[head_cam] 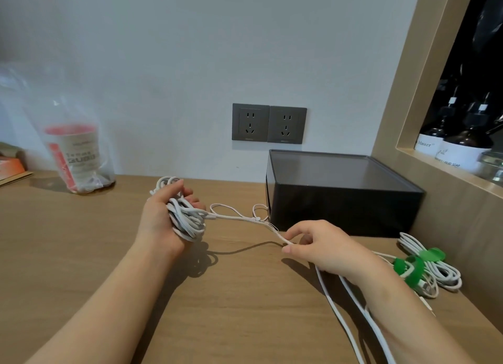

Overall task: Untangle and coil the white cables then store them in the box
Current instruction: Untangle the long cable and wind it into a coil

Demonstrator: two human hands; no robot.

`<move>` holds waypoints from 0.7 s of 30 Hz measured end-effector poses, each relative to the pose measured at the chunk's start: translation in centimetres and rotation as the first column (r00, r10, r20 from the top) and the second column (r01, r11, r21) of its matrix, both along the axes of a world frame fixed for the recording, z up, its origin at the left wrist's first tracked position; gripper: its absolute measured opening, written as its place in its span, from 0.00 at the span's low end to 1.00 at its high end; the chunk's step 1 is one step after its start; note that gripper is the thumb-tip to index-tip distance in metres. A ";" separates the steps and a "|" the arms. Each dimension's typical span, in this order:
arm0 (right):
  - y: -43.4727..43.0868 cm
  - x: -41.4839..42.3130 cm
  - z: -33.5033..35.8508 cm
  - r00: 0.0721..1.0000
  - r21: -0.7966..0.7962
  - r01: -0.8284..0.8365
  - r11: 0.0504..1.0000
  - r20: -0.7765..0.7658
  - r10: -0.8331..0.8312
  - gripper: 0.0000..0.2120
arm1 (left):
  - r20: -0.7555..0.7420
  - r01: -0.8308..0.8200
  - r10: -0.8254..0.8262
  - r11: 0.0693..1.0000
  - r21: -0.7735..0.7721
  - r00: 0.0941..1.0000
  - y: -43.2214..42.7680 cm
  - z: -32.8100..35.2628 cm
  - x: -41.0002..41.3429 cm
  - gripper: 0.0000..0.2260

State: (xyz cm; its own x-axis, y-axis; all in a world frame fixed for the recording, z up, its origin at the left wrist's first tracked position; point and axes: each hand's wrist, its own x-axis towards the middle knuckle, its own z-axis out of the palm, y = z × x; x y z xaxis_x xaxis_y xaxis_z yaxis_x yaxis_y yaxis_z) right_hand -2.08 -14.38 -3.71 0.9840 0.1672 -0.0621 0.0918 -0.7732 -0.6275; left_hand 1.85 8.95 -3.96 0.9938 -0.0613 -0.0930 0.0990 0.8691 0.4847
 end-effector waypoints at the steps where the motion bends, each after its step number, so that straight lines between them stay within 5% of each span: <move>1: 0.1 0.0 -0.1 1.000 -0.008 -0.009 1.000 -0.015 0.009 0.08 | 0.003 -0.003 0.002 0.999 0.041 1.000 -0.2 0.1 -0.1 0.12; 9: -0.1 -0.2 0.4 0.994 0.201 0.097 0.975 0.037 -0.107 0.08 | 0.033 0.010 -0.018 0.978 0.208 0.999 -1.1 0.6 -1.0 0.12; 16: -0.6 0.0 1.1 0.981 0.575 0.194 0.795 -0.105 -0.163 0.06 | 0.088 -0.009 -0.018 0.957 0.290 0.996 -1.3 0.8 -1.4 0.11; 19: -0.6 0.0 1.2 0.974 0.610 0.227 0.759 -0.129 -0.188 0.09 | 0.141 -0.008 -0.039 0.946 0.323 0.989 -1.4 0.8 -1.5 0.04; 21: -0.4 -0.1 1.2 0.972 0.561 0.224 0.797 -0.066 -0.226 0.10 | 0.197 -0.022 -0.054 0.933 0.360 0.979 -1.6 0.6 -1.5 0.13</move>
